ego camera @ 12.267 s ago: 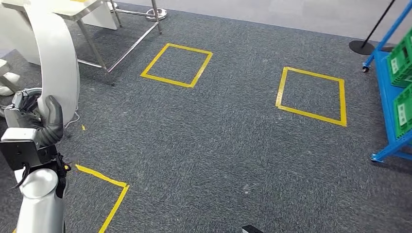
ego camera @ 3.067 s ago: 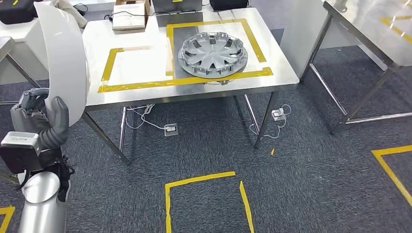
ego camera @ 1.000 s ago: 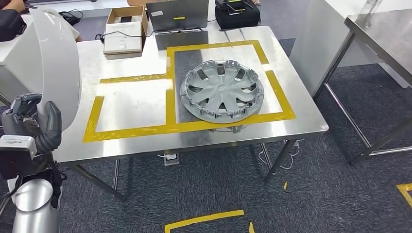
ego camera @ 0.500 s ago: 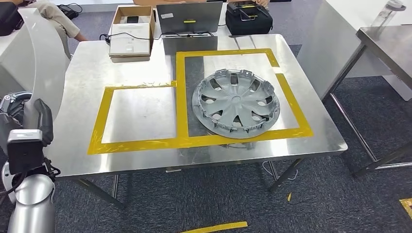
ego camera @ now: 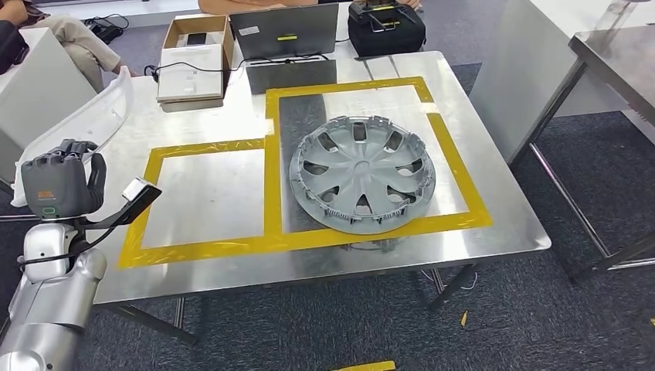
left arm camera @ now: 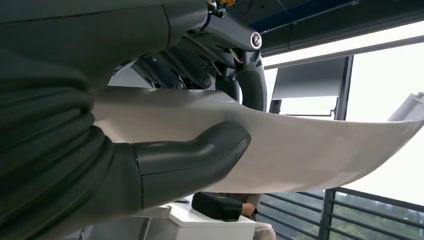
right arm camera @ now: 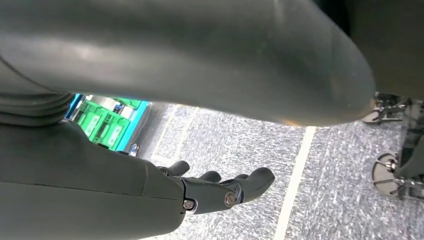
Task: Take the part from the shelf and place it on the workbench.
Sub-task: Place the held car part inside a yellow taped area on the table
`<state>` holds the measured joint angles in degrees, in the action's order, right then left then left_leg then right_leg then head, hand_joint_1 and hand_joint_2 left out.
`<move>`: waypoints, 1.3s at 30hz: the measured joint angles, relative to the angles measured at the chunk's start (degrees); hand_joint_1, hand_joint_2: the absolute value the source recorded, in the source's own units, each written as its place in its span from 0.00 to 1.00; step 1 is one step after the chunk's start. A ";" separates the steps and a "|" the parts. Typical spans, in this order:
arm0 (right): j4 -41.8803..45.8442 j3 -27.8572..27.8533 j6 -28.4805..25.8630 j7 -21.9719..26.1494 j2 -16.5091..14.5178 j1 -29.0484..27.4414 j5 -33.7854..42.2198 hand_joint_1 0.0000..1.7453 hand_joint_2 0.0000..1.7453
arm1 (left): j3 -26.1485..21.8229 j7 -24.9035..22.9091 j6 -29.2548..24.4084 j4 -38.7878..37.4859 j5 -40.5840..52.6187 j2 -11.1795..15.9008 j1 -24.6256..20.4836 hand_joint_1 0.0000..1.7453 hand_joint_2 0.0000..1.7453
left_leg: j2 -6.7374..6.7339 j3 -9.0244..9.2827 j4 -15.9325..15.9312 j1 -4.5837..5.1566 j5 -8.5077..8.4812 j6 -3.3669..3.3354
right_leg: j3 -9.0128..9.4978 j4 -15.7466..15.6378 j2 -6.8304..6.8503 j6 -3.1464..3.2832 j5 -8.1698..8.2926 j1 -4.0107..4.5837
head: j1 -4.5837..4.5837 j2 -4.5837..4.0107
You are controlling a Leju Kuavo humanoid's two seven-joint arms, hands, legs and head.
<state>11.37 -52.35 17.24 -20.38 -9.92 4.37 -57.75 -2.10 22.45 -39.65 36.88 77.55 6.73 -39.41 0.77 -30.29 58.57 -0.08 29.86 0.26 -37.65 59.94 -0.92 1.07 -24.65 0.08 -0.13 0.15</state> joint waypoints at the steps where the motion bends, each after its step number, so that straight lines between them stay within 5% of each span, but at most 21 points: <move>1: 0.00 0.04 -0.06 -0.01 0.00 -0.01 0.20 0.00 0.00 | 0.11 -1.20 0.30 -1.01 1.01 -0.15 -0.59 1.00 1.00 | -0.03 0.13 -0.22 0.01 0.07 0.02 | 0.01 0.00 -0.01 0.08 -0.05 0.01 | 0.01 0.00; 8: 0.00 1.09 -0.61 0.01 0.25 -0.03 1.31 0.00 0.00 | 1.67 -1.86 -0.21 -10.28 -0.39 -2.97 -5.88 1.00 1.00 | -0.05 0.23 -0.50 0.00 -0.10 0.88 | 0.12 0.00 0.05 0.35 -0.01 0.05 | -0.01 0.00; 17: 0.00 1.28 -0.62 0.01 0.58 -0.18 1.31 0.00 0.00 | 1.94 -1.78 -0.28 -13.78 -0.55 -4.68 -7.82 1.00 1.00 | -0.17 0.27 -0.46 0.08 -0.11 0.99 | 0.24 -0.08 -0.04 0.29 0.15 -0.05 | -0.02 0.00; 22: 0.00 1.56 -1.05 0.01 0.77 -0.32 0.62 0.00 0.00 | 1.87 4.59 -0.30 -15.45 -3.93 -6.88 -8.12 1.00 1.00 | -0.12 0.33 -0.38 0.12 -0.11 0.97 | 0.39 -0.19 0.04 0.22 0.19 -0.10 | -0.02 0.00; 26: 0.00 2.10 -0.78 0.01 0.75 -0.35 -0.22 0.00 0.00 | 1.67 6.77 -0.31 -15.51 -4.14 -8.26 -8.07 0.00 1.00 | -0.12 0.32 -0.38 0.12 -0.10 0.96 | 0.42 -0.25 0.02 0.17 0.22 -0.12 | -0.02 -0.01; 27: 0.00 2.28 -0.72 0.01 0.71 -0.36 -0.45 0.00 0.00 | 1.55 7.00 -0.32 -15.51 -3.96 -8.52 -8.08 0.00 1.00 | -0.12 0.31 -0.38 0.13 -0.09 0.96 | 0.42 -0.25 0.02 0.17 0.23 -0.13 | -0.02 -0.01; 31: 0.00 3.05 -0.61 0.01 0.21 -0.36 -1.46 0.00 0.00 | 0.33 7.92 -0.36 -15.51 -3.61 -8.98 -8.11 0.00 0.00 | -0.15 0.29 -0.38 0.14 -0.08 0.94 | 0.43 -0.26 -0.02 0.16 0.23 -0.15 | -0.03 0.00; 39: 0.00 4.13 -0.65 0.01 -0.26 -0.34 -2.29 0.00 0.00 | -2.55 8.28 -0.37 -15.58 -3.82 -9.02 -8.10 0.00 0.00 | -0.13 0.29 -0.39 0.14 -0.09 0.94 | 0.48 -0.26 0.03 0.16 0.23 -0.13 | -0.02 0.00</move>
<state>11.37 -48.22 16.59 -20.37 -10.18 4.02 -60.04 -4.65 30.73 -40.02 21.30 73.73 -2.29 -47.51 0.64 -30.00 58.18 0.06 29.77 1.20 -37.17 59.68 -0.89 1.23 -24.42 -0.05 -0.15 0.15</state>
